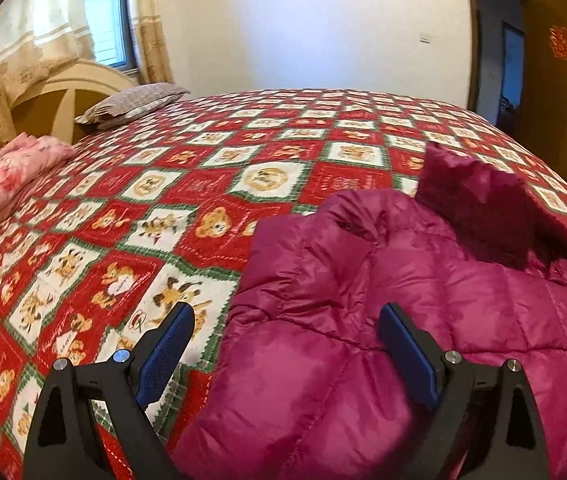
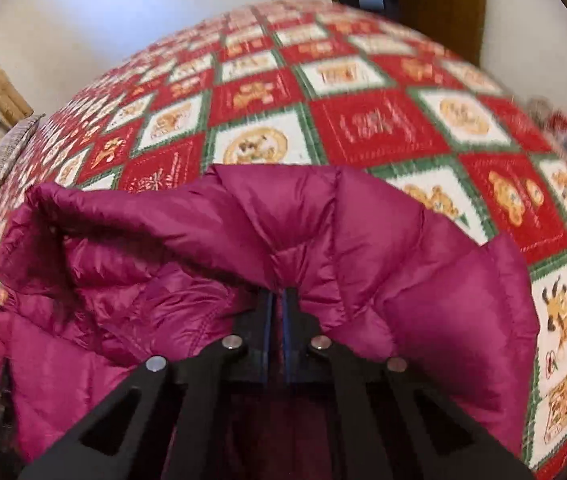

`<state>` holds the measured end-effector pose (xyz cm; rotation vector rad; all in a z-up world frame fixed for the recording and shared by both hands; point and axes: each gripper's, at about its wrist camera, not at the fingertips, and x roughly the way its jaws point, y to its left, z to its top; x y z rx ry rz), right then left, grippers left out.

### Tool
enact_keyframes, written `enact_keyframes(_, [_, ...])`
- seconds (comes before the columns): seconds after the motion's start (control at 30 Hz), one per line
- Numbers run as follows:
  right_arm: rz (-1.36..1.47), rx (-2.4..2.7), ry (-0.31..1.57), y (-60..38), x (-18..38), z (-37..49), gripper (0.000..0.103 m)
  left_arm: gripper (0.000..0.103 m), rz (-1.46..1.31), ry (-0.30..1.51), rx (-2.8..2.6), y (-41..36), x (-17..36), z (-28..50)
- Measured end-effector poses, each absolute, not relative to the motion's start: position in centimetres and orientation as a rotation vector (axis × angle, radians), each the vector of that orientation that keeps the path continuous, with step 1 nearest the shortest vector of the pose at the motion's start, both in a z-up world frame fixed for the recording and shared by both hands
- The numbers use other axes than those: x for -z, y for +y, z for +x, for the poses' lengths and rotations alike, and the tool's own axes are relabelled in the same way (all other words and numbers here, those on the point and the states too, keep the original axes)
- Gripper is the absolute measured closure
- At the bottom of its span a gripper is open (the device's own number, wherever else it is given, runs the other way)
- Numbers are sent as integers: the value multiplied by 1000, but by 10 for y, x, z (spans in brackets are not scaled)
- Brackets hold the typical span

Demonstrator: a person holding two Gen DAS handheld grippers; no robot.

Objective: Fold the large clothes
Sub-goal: 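Grasp the collar edge with the right tool while the left tool grasps the collar too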

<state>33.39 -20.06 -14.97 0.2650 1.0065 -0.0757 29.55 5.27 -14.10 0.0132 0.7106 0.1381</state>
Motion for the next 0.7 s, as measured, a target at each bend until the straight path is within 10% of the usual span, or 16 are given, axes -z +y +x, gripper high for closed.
enact_keyframes(0.47, [235, 67, 836, -197, 156, 315, 98, 9, -6, 894, 47, -45, 93, 422])
enact_keyframes(0.6, [256, 57, 832, -199, 157, 315, 98, 93, 28, 959, 8, -49, 120, 423])
enact_keyframes(0.7, [274, 49, 829, -201, 158, 314, 98, 94, 17, 920, 10, -30, 123, 400])
